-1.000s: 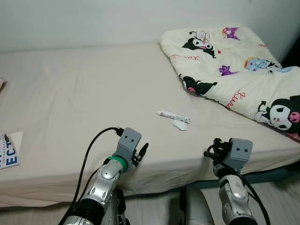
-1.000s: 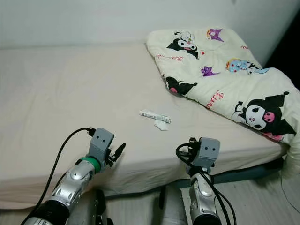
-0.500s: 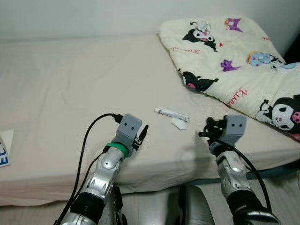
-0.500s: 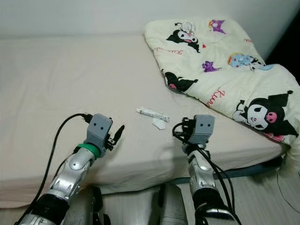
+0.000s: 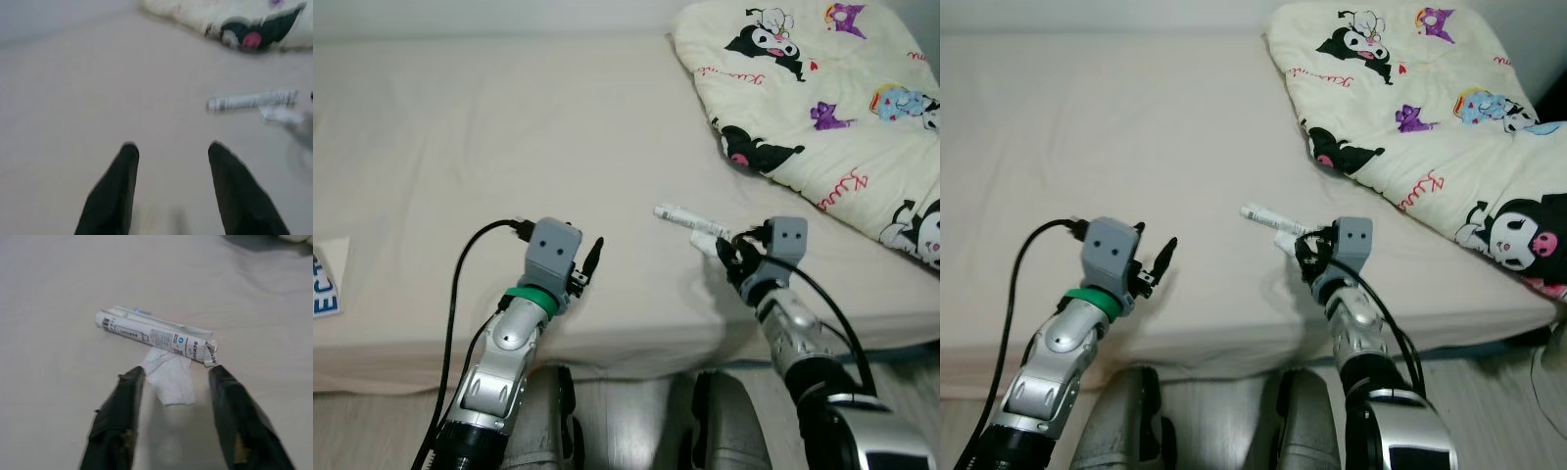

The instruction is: Clean up the room

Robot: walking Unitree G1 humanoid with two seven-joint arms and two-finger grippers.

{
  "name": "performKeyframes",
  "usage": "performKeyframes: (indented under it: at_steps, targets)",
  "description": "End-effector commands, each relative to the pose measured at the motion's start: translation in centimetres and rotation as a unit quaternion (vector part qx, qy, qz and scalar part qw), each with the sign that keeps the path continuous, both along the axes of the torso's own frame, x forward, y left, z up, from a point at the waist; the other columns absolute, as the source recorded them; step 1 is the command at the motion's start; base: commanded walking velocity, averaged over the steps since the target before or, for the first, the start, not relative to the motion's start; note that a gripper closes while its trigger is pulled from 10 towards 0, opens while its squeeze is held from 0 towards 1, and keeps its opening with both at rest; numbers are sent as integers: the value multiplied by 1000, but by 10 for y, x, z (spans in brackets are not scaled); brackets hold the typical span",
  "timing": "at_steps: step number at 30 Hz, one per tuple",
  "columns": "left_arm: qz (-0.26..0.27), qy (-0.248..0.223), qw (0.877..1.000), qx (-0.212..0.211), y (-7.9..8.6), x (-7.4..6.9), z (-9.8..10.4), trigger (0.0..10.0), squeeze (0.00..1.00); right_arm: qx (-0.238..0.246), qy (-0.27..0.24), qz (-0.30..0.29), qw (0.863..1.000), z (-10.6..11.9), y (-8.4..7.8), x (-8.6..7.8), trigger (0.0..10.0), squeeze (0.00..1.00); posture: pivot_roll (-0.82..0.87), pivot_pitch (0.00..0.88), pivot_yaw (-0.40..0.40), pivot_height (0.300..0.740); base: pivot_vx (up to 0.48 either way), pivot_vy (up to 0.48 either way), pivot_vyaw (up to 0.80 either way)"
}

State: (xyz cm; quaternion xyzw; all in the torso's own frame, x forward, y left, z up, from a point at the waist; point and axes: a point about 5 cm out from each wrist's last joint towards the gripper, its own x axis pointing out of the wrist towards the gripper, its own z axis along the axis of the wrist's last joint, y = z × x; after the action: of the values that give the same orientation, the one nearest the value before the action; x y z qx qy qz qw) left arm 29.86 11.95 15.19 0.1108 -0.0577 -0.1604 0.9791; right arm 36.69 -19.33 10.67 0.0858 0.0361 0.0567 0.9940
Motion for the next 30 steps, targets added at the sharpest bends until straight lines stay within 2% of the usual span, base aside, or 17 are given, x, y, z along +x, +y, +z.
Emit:
performKeyframes:
  at_steps: [1,2,3,12,16,17,21,22,23,24,25,26,30]
  targets:
    - [5,14,1000,5,7,-8,-1,10000,0,-3,27,-9,1000,-7,-4,-2,10000,1000,206,303,58,595,0,0,0]
    - [5,14,1000,5,7,-8,-1,10000,0,-3,27,-9,1000,-7,-4,-2,10000,1000,206,303,58,595,0,0,0]
    - [7,16,1000,7,9,-11,2,10000,0,-9,29,-17,999,-4,-6,0,10000,0,214,311,62,595,0,0,0]
    - [20,23,999,16,24,-33,20,10000,0,-5,30,-10,999,3,-4,6,10000,0,301,378,87,595,0,0,0]
    - [26,26,999,19,28,-39,23,10000,0,-11,33,-7,999,3,-2,7,10000,0,321,386,94,595,0,0,0]
    - [31,31,999,24,31,-46,26,10000,0,-24,37,-12,999,5,-3,9,10000,0,342,399,103,595,0,0,0]
    - [32,33,999,25,32,-48,27,10000,0,-34,37,-15,999,7,-4,9,10000,0,345,401,105,595,0,0,0]
    - [33,36,998,26,32,-49,29,10000,0,-42,39,-19,998,8,-5,10,7647,0,352,405,109,595,0,0,0]
    - [33,36,998,26,32,-49,29,10000,0,-42,39,-19,998,8,-5,10,7647,0,352,405,109,595,0,0,0]
    - [34,40,998,27,34,-51,30,10000,0,-48,41,-22,998,8,-6,10,3922,0,361,409,112,595,0,0,0]
    - [34,40,998,27,34,-51,30,10000,0,-48,41,-22,998,8,-6,10,3922,0,361,409,112,595,0,0,0]
    - [36,42,998,29,34,-53,32,10000,0,-52,42,-25,997,9,-8,11,0,0,372,410,118,595,0,0,0]
    - [40,44,998,31,37,-56,36,10000,0,-54,43,-28,997,12,-9,12,0,0,387,409,124,595,0,0,0]
